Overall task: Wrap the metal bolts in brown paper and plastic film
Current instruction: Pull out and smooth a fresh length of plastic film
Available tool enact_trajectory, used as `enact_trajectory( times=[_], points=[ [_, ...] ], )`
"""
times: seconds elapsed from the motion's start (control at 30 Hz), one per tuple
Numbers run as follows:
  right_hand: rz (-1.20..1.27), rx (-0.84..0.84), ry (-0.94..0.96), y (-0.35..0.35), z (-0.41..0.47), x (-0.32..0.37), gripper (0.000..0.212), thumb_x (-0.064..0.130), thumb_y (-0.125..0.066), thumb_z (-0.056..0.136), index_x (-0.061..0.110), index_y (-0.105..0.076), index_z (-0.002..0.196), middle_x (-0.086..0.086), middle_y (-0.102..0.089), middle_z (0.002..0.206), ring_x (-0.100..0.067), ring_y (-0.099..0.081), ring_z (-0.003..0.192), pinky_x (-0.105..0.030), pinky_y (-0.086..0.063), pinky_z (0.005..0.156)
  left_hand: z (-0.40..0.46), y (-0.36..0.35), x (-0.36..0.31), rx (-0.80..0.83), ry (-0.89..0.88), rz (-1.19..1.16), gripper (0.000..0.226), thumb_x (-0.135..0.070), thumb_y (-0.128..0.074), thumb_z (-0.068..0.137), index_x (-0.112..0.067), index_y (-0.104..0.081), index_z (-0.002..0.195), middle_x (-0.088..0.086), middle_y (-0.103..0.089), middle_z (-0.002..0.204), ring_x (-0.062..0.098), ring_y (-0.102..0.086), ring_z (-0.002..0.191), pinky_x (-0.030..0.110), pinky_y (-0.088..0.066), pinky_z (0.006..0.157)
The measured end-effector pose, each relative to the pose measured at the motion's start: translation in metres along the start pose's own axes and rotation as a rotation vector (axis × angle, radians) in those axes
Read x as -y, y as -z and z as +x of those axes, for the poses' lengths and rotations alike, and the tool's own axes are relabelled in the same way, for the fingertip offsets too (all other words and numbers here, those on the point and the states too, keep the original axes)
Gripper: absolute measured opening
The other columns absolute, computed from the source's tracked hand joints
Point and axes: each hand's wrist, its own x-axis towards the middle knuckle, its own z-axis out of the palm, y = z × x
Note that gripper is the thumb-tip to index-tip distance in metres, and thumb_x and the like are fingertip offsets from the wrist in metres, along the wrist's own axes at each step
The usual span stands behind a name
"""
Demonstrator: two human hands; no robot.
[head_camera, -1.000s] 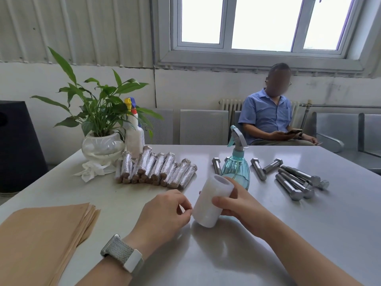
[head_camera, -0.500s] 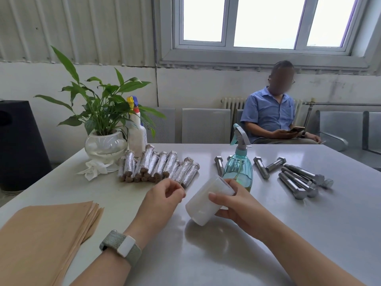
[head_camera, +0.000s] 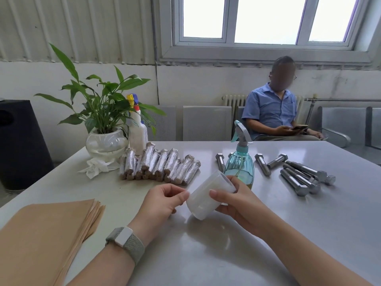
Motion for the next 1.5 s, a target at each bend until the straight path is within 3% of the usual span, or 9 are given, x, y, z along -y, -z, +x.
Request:
enact_trajectory(
  times=[0.17, 0.33, 0.43, 0.5, 0.67, 0.93, 1.23, 1.4, 1.5],
  points=[
    [-0.029, -0.034, -0.010, -0.006, -0.004, 0.003, 0.072, 0.015, -0.091, 0.059, 0.012, -0.053, 0.120, -0.010, -0.066, 0.110, -0.023, -0.070, 0.096, -0.040, -0.060, 0.083, 0.000, -0.008, -0.002, -0.131, -0.099, 0.120, 0.010, -0.022, -0.062, 0.095, -0.017, -0.065, 0.088, -0.006, -0.069, 0.080, 0.007, -0.060, 0.070, 0.024, -0.052, 0.066],
    [-0.533, 0.020, 0.013, -0.012, -0.013, 0.006, 0.052, 0.034, -0.088, 0.068, 0.028, -0.058, 0.110, -0.015, -0.070, 0.097, -0.015, -0.067, 0.081, -0.037, -0.057, 0.080, -0.006, -0.009, -0.008, -0.251, -0.295, 0.233, 0.011, -0.024, -0.051, 0.099, -0.022, -0.054, 0.089, -0.005, -0.066, 0.081, 0.002, -0.059, 0.073, 0.012, -0.042, 0.063],
    [-0.790, 0.045, 0.030, -0.013, -0.015, 0.011, 0.053, 0.057, -0.078, 0.062, 0.027, -0.059, 0.100, 0.004, -0.064, 0.082, 0.006, -0.055, 0.065, -0.015, -0.045, 0.064, -0.010, -0.010, -0.010, -0.255, -0.428, 0.279, 0.011, -0.022, -0.049, 0.100, -0.023, -0.050, 0.089, -0.002, -0.063, 0.075, 0.003, -0.059, 0.072, 0.009, -0.040, 0.061],
    [-0.872, 0.094, 0.000, -0.012, -0.015, 0.012, 0.053, 0.061, -0.075, 0.060, 0.025, -0.060, 0.096, 0.012, -0.058, 0.080, 0.007, -0.052, 0.065, -0.014, -0.039, 0.062, -0.013, -0.011, -0.010, -0.228, -0.533, 0.350, 0.013, -0.019, -0.049, 0.100, -0.024, -0.047, 0.088, -0.003, -0.060, 0.073, 0.004, -0.058, 0.071, 0.008, -0.039, 0.061],
    [-0.721, 0.186, -0.049, -0.004, -0.014, 0.019, 0.041, 0.050, -0.078, 0.075, 0.021, -0.066, 0.101, 0.013, -0.066, 0.081, 0.004, -0.060, 0.073, -0.014, -0.044, 0.066, -0.010, -0.007, -0.008, -0.215, -0.584, 0.382, 0.014, -0.022, -0.048, 0.100, -0.028, -0.045, 0.088, -0.005, -0.058, 0.075, 0.006, -0.061, 0.069, 0.008, -0.040, 0.060],
    [-0.691, 0.101, 0.130, 0.008, -0.008, 0.026, 0.008, 0.015, -0.070, 0.089, 0.007, -0.069, 0.085, -0.003, -0.070, 0.074, -0.012, -0.065, 0.072, -0.023, -0.052, 0.063, -0.006, -0.003, -0.005, -0.201, -0.556, 0.372, 0.019, -0.025, -0.047, 0.100, -0.038, -0.043, 0.086, -0.009, -0.056, 0.076, 0.005, -0.065, 0.062, 0.007, -0.041, 0.059],
    [-0.876, 0.060, 0.311, 0.005, -0.005, 0.020, 0.015, 0.016, -0.059, 0.097, 0.021, -0.063, 0.082, -0.002, -0.073, 0.077, -0.015, -0.069, 0.072, -0.027, -0.055, 0.064, -0.006, 0.006, -0.010, -0.128, -0.498, 0.392, 0.018, -0.028, -0.048, 0.100, -0.044, -0.045, 0.090, -0.009, -0.060, 0.077, 0.007, -0.066, 0.061, 0.013, -0.043, 0.058],
    [-1.021, 0.013, 0.405, 0.002, -0.007, 0.017, 0.020, 0.025, -0.055, 0.098, 0.033, -0.054, 0.079, 0.015, -0.069, 0.076, -0.004, -0.065, 0.072, -0.023, -0.053, 0.065, -0.005, 0.020, -0.020, 0.030, -0.456, 0.402, 0.019, -0.022, -0.046, 0.102, -0.040, -0.052, 0.101, -0.016, -0.056, 0.081, 0.009, -0.070, 0.064, 0.032, -0.054, 0.065],
    [-1.049, 0.001, 0.441, 0.000, -0.008, 0.017, 0.019, 0.026, -0.053, 0.099, 0.032, -0.052, 0.081, 0.016, -0.067, 0.077, -0.003, -0.063, 0.072, -0.026, -0.054, 0.066, -0.004, 0.025, -0.027, 0.089, -0.469, 0.481, 0.025, -0.016, -0.046, 0.102, -0.036, -0.056, 0.113, -0.013, -0.061, 0.081, 0.007, -0.070, 0.067, 0.024, -0.055, 0.064]
  ],
)
